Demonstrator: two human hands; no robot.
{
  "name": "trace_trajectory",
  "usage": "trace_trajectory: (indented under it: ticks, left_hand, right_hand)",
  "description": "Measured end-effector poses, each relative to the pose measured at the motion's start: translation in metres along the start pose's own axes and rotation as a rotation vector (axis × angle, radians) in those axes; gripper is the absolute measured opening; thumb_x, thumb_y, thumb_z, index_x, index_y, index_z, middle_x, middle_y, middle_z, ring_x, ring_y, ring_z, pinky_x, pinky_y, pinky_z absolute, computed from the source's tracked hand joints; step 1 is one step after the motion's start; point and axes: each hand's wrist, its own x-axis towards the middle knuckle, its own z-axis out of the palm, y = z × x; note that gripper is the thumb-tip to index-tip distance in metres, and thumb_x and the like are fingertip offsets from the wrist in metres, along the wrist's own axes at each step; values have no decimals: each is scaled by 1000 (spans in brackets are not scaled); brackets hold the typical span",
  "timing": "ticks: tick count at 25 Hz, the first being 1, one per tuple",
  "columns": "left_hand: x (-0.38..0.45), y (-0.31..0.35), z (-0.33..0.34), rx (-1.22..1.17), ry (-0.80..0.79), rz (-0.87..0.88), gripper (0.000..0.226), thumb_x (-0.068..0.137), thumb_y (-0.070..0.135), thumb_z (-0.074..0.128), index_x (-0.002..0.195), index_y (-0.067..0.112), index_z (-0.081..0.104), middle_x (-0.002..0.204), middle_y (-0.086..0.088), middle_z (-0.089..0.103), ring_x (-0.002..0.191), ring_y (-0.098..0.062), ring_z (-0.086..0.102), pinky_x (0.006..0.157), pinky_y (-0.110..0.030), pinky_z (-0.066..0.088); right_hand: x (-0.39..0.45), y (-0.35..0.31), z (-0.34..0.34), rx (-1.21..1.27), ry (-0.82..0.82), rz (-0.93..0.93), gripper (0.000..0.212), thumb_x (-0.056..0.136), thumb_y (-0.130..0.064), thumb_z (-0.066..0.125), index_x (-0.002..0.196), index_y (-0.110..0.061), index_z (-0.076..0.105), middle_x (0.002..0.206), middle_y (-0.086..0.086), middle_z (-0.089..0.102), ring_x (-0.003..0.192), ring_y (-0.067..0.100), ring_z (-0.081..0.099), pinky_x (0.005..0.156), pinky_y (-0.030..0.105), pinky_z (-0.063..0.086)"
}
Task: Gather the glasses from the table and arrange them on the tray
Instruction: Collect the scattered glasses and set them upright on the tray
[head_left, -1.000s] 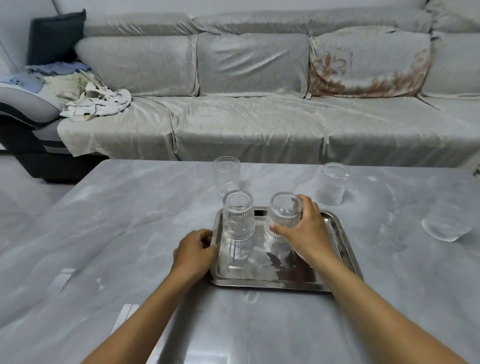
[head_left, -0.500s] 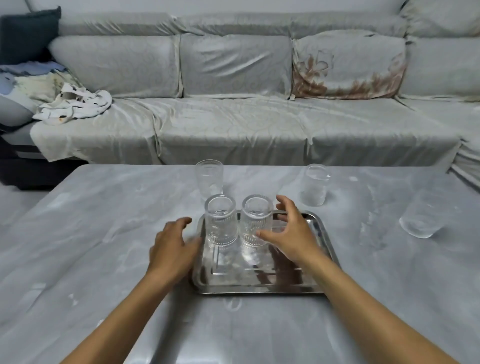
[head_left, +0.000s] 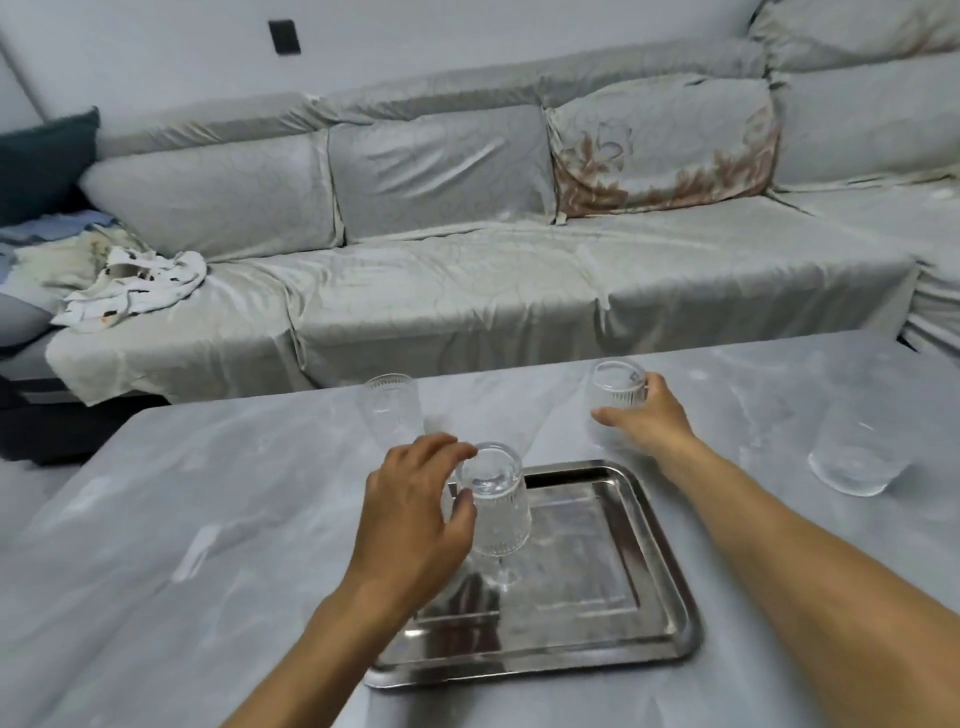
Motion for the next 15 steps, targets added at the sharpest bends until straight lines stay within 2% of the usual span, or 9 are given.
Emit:
trace_trajectory:
  ticks: [3, 5, 7, 9, 12, 15]
  left_hand:
    - [-5, -12, 9, 92, -41, 33, 39, 85, 26, 59, 124, 27, 60, 134, 5, 57, 127, -18, 45, 107, -38, 35]
    - [-11, -15, 13, 117, -38, 44, 40, 83, 23, 60, 123, 25, 61, 132, 2, 59, 126, -21, 47, 104, -39, 36]
    - [-18, -13, 12, 143, -24, 73, 42, 81, 23, 61, 123, 24, 61, 131, -2, 60, 124, -26, 50, 101, -43, 40]
    - [-23, -9, 12, 206, -38, 149, 46, 80, 26, 60, 126, 25, 58, 134, -5, 59, 123, -30, 52, 100, -47, 42]
    - [-26, -4, 14, 280, -94, 194, 52, 81, 28, 57, 133, 30, 52, 142, -4, 53, 128, -30, 47, 106, -47, 37]
    - [-28, -2, 15, 292, -108, 174, 59, 81, 21, 55, 138, 32, 46, 147, -2, 47, 133, -28, 42, 109, -44, 32]
  right_hand:
    - [-6, 4, -2, 82, 120, -44, 68, 57, -33, 88, 114, -16, 54, 113, 3, 65, 96, 21, 60, 87, 36, 49]
    - [-18, 7, -11, 235, 170, -70, 65, 56, -38, 87, 110, -16, 58, 107, 1, 67, 94, 22, 64, 82, 38, 53]
    - [-38, 6, -25, 498, 134, -52, 61, 59, -37, 85, 110, -16, 59, 107, 6, 69, 97, 28, 68, 76, 40, 58]
    - [-66, 5, -38, 585, 41, -75, 58, 59, -37, 84, 108, -21, 58, 109, 10, 70, 95, 27, 70, 71, 38, 59]
    - [-107, 7, -37, 272, -41, -198, 70, 51, -43, 86, 110, -27, 54, 106, 1, 70, 89, 18, 70, 75, 39, 59]
    - [-133, 4, -15, -15, -45, -302, 74, 54, -46, 85, 116, -32, 48, 109, -8, 65, 96, 15, 64, 82, 38, 56]
